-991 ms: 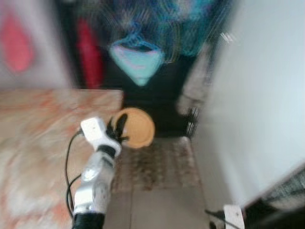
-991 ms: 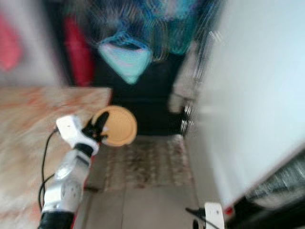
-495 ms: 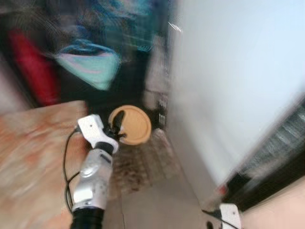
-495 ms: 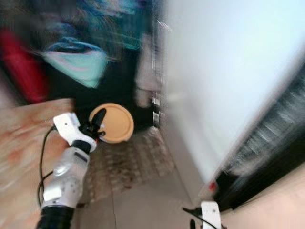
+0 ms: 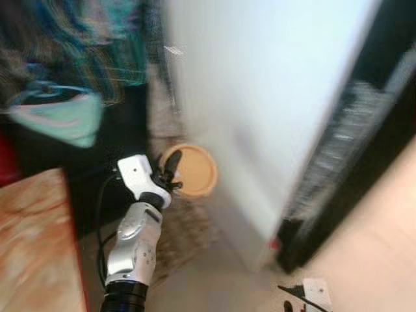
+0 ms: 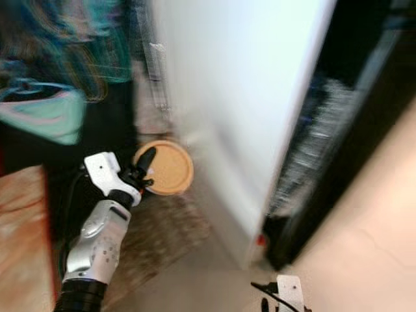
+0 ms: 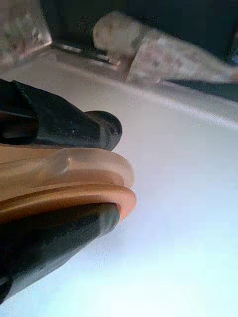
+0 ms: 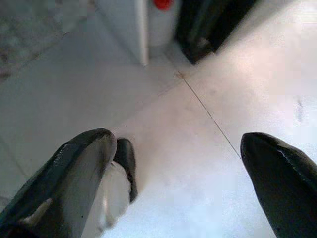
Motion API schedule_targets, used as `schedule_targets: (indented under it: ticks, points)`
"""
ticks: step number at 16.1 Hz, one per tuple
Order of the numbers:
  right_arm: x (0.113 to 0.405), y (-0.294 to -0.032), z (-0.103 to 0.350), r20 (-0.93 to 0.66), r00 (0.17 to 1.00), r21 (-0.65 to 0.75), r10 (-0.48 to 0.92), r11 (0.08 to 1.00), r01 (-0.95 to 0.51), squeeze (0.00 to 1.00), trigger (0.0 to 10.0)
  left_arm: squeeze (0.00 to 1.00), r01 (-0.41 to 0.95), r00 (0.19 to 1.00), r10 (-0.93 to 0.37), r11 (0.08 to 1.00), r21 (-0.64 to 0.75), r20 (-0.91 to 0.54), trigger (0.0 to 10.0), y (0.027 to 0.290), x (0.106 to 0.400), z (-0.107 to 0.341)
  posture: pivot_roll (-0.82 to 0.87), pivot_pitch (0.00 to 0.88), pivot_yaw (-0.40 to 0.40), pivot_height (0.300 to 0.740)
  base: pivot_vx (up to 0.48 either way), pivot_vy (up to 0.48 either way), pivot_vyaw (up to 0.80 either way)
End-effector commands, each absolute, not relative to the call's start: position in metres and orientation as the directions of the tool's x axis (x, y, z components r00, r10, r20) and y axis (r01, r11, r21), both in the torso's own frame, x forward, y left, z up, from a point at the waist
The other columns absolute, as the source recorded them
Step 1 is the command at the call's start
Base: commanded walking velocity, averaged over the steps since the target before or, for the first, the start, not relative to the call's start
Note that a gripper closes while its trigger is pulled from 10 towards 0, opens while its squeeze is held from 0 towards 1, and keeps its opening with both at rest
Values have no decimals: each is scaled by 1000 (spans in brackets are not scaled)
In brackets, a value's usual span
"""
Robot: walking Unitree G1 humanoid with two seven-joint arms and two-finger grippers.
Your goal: Restocking fridge
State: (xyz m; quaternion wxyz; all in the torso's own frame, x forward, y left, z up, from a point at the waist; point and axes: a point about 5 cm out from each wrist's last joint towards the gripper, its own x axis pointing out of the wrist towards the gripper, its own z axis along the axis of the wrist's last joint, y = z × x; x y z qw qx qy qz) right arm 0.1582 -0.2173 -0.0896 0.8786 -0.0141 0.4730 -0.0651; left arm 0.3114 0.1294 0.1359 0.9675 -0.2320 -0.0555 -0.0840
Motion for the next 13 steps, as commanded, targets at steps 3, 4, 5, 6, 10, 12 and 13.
schedule_targets:
  ticks: [3, 4, 5, 6, 10, 12, 13]
  points:
    - [156, -215, -91, -834, 538, -76, -122, 991, 106, 0, 10000, 0, 179, 982, -135, 888, -423, 131, 10000, 134, 312, 134, -99, 0, 78, 740, 0, 0, -788]
    - [156, -214, -91, -834, 538, -76, -121, 991, 106, 0, 10000, 0, 178, 982, -135, 889, -422, 129, 10000, 134, 312, 133, -98, 0, 78, 740, 0, 0, -788]
    - [156, -214, -91, -834, 538, -76, -121, 991, 106, 0, 10000, 0, 177, 983, -135, 890, -421, 128, 10000, 134, 312, 133, -98, 0, 79, 740, 0, 0, -788]
    - [156, -214, -91, -835, 537, -75, -121, 991, 107, 0, 10000, 0, 177, 983, -136, 891, -418, 127, 10000, 135, 312, 133, -97, 0, 81, 740, 0, 0, -788]
    - [156, -213, -92, -835, 537, -74, -121, 991, 108, 0, 10000, 0, 161, 985, -123, 897, -411, 117, 10000, 139, 313, 131, -99, 0, 87, 740, 0, 0, -786]
    - [156, -212, -92, -835, 538, -73, -120, 991, 108, 0, 10000, 0, 118, 991, -84, 907, -405, 101, 10000, 146, 314, 128, -102, 0, 92, 740, 0, 0, -784]
    - [156, -212, -92, -834, 539, -72, -120, 991, 110, 0, 10000, 0, 67, 996, -39, 915, -398, 78, 10000, 154, 315, 124, -103, 0, 94, 740, 0, 0, -781]
